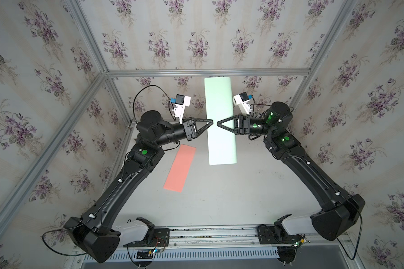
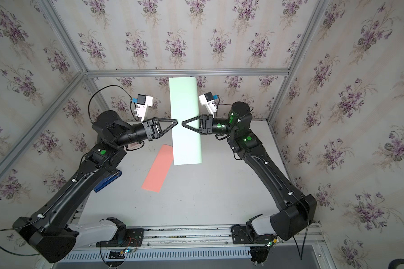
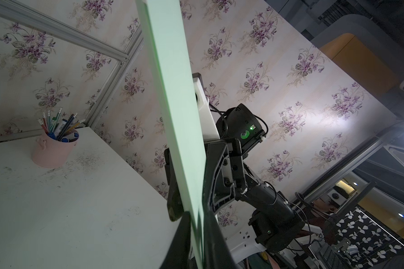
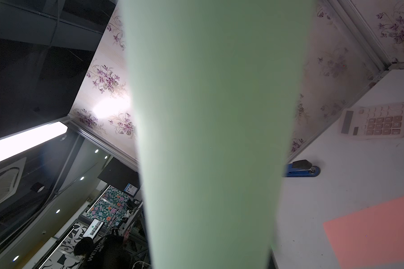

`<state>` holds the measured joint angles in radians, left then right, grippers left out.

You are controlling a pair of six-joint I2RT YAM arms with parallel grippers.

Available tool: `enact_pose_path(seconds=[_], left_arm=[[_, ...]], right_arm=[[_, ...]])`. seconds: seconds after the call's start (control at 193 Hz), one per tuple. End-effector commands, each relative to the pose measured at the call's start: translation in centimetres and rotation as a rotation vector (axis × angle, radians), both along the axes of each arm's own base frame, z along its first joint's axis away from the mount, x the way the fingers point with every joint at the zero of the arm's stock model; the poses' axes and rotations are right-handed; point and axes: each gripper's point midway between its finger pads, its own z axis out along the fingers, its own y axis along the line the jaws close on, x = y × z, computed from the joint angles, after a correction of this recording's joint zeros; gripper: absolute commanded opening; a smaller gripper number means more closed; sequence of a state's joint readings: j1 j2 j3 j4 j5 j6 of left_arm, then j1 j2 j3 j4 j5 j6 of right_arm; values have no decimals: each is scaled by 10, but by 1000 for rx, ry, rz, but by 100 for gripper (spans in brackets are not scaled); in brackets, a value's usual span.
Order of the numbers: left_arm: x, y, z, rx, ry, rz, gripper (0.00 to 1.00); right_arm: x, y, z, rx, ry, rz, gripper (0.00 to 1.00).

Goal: Fold the rectangular paper in half along the long edge
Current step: Fold the paper.

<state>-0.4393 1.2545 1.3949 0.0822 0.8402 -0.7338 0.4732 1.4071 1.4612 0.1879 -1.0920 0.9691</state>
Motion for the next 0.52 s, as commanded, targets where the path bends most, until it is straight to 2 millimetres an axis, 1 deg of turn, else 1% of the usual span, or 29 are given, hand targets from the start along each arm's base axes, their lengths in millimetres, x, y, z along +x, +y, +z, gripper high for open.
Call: enact_pose_path(seconds=[0.0, 0.202, 0.284, 0.403, 0.512], left_arm=[[-1, -1, 3, 8, -28, -6, 11], [-3, -1, 0, 19, -24, -3, 0], [-5, 0, 1, 19, -30, -2, 0], [-7, 1, 3, 17, -38, 0, 0], [-9, 2, 6, 20, -45, 2, 0]], right_arm=[[-4, -2, 9, 15, -40, 4, 29], [-6, -2, 11, 13, -47, 5, 29], [-6, -2, 10, 9, -47, 4, 30], [-5, -2, 9, -2, -51, -7, 39], [-2, -4, 7, -32, -62, -31, 40]])
